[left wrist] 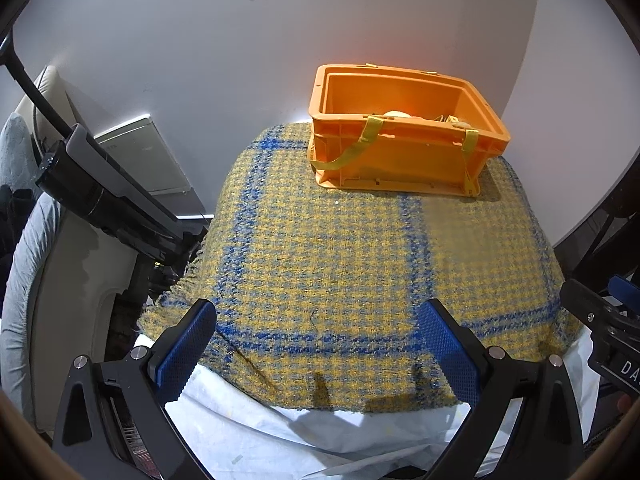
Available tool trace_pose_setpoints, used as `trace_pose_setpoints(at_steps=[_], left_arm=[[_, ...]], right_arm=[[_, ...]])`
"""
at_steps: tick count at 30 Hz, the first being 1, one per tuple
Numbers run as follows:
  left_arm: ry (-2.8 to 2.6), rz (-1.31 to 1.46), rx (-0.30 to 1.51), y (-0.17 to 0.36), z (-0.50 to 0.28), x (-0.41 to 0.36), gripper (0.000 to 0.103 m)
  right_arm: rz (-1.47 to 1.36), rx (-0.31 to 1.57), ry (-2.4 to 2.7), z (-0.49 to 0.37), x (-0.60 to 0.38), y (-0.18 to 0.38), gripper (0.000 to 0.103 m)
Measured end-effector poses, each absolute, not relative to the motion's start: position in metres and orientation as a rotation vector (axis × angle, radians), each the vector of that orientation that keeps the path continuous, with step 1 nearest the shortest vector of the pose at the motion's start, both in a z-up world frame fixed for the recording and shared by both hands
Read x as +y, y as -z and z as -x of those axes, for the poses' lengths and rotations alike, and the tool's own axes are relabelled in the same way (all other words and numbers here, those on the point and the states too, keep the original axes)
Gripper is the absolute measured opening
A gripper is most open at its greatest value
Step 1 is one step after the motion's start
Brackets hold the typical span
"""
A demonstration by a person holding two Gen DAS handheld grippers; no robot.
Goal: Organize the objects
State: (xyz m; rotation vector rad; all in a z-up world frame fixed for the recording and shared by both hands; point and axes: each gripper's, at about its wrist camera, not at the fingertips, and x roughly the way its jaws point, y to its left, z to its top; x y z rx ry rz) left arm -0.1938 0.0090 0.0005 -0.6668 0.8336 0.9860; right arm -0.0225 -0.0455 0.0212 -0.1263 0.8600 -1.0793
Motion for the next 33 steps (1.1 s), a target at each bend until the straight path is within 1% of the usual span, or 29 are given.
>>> trace_pose_setpoints(at_steps=[33], left_arm=[[-0.945, 0.655, 0.843, 0.0032, 0.1932, 0.0093, 0.103]], right_arm=[[0.130, 0.863, 1.071, 0.0235, -0.0446, -0.0235, 0.089]])
